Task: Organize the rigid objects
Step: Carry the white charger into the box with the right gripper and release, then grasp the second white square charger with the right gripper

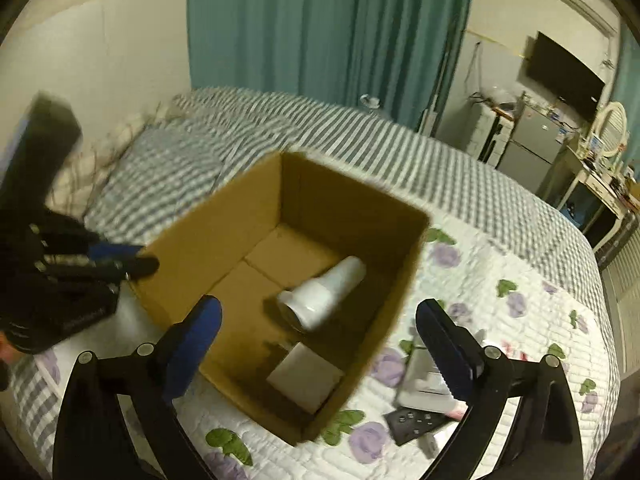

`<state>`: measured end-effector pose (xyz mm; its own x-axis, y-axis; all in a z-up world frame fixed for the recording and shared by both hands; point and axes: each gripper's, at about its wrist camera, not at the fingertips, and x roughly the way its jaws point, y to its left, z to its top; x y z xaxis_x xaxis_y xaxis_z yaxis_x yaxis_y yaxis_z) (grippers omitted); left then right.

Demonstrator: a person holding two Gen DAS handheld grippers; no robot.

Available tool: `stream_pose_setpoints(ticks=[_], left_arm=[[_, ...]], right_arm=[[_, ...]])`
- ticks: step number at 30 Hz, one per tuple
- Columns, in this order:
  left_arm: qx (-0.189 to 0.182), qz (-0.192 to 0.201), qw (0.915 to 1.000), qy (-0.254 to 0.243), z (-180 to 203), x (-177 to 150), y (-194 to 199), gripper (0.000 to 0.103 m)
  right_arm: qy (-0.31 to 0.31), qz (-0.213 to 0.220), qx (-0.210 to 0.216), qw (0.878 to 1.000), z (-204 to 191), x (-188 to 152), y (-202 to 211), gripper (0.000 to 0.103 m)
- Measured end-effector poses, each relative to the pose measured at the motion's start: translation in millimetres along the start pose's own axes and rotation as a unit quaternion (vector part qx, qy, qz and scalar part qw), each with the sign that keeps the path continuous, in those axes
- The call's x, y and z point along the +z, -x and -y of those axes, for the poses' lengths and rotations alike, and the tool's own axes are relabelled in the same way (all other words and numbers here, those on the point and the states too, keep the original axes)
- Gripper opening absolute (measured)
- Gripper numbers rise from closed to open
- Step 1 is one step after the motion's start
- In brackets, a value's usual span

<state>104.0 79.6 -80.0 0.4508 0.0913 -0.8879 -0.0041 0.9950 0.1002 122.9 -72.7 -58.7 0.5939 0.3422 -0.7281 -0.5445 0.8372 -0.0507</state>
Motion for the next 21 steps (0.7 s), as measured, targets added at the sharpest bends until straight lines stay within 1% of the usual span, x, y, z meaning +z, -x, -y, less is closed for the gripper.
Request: stream_pose_setpoints(ticks=[2,6,10,13,17,21], left_arm=[[-0.002,-0.001,1.0,0.002,-1.3,-0.1,0.0,0.008],[-0.001,-0.001,1.0,0.001,-1.6,0.8,0.1,0.008],[-0.001,-0.002,1.0,0.002,-2.1,1.7,0.2,0.008],[0.001,-0.002,1.0,0.002,-2.8,1.8,0.1,0.008],[0.005,-0.004,1.0,0.002,-3.2,2.1,-1.0,0.008],[0.01,-0.005,0.9999,0.0,-1.0,2.1,-1.7,0.008]], right_arm=[[-0.012,0.003,-0.005,1.0,12.2,1.5,10.0,0.099],[-0.027,0.01,-0.042,0.999,41.7,-2.8,29.3,0.099],[-0.046,0.007,-0.079,0.996,76.8,-15.5,43.9,0.099],[-0.067,-0.007,-0.104,0.992,104.0,-32.3,47.3,0.099],[-0.088,-0.026,-0.127,0.988,129.0,-60.3,40.9,0.099],[-0.117,-0.058,-0.12,0.984,146.4,-93.0,21.5,0.099]])
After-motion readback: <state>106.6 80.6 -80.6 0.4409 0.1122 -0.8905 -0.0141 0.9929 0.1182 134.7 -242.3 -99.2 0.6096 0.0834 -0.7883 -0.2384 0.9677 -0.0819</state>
